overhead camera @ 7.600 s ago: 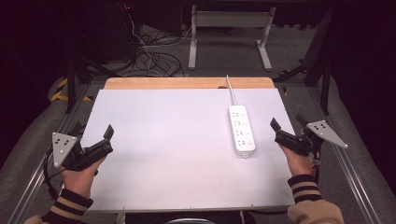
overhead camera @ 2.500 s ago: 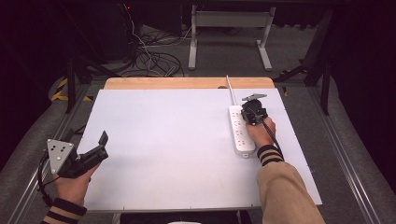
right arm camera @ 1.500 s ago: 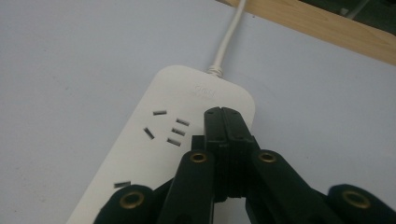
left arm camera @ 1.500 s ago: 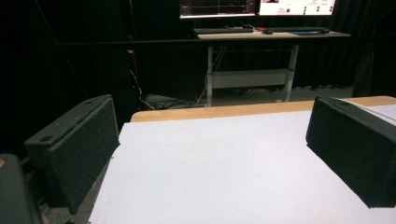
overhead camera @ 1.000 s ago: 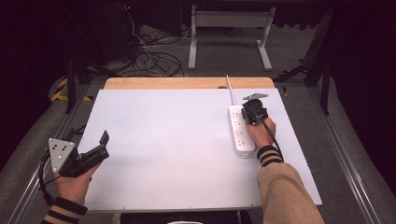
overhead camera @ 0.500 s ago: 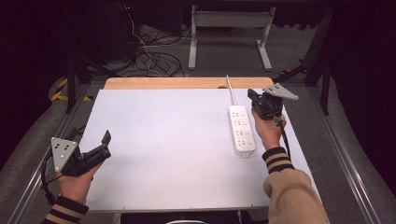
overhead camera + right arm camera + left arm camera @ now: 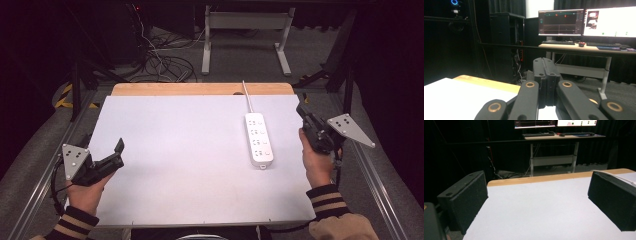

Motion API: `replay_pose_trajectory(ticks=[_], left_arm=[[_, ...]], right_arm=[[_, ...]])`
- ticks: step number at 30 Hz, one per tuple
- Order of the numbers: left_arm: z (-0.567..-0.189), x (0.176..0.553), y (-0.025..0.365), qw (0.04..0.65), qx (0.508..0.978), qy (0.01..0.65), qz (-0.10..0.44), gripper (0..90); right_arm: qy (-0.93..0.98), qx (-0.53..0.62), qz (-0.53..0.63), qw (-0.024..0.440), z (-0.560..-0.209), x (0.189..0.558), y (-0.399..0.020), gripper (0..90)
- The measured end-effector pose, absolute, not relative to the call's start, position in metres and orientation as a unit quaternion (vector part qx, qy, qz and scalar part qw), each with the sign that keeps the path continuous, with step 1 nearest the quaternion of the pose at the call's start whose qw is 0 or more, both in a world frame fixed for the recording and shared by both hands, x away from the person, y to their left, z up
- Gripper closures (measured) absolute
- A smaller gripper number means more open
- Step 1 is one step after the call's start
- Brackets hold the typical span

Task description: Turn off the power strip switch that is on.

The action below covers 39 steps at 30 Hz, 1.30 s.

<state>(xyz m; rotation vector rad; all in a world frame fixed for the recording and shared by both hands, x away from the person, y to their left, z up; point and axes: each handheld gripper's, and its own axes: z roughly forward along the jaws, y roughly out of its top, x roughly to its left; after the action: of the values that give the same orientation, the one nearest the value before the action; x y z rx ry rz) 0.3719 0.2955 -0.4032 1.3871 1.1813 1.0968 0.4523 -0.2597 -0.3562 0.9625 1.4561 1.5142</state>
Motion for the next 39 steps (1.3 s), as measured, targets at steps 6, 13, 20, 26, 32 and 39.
replay_pose_trajectory(ticks=[6,13,20,26,32,39], left_arm=[[-0.403,0.372,0.294,0.489,0.571,0.482,0.450,3.1],[-0.402,0.372,0.296,0.491,0.569,0.482,0.450,3.1],[-0.402,0.371,0.295,0.490,0.568,0.481,0.453,3.0],[-0.402,0.371,0.295,0.493,0.567,0.481,0.452,2.8],[-0.402,0.371,0.296,0.491,0.568,0.480,0.453,2.6],[-0.402,0.371,0.296,0.492,0.568,0.480,0.452,2.6]], right_arm=[[0.570,0.394,0.593,0.411,-0.363,0.452,-0.263,90.0],[0.573,0.390,0.587,0.419,-0.366,0.453,-0.260,90.0],[0.554,0.403,0.586,0.433,-0.370,0.456,-0.266,57.4],[0.548,0.437,0.567,0.433,-0.375,0.465,-0.267,17.9],[0.543,0.433,0.573,0.435,-0.375,0.466,-0.265,11.6],[0.546,0.428,0.573,0.436,-0.375,0.466,-0.265,9.6]])
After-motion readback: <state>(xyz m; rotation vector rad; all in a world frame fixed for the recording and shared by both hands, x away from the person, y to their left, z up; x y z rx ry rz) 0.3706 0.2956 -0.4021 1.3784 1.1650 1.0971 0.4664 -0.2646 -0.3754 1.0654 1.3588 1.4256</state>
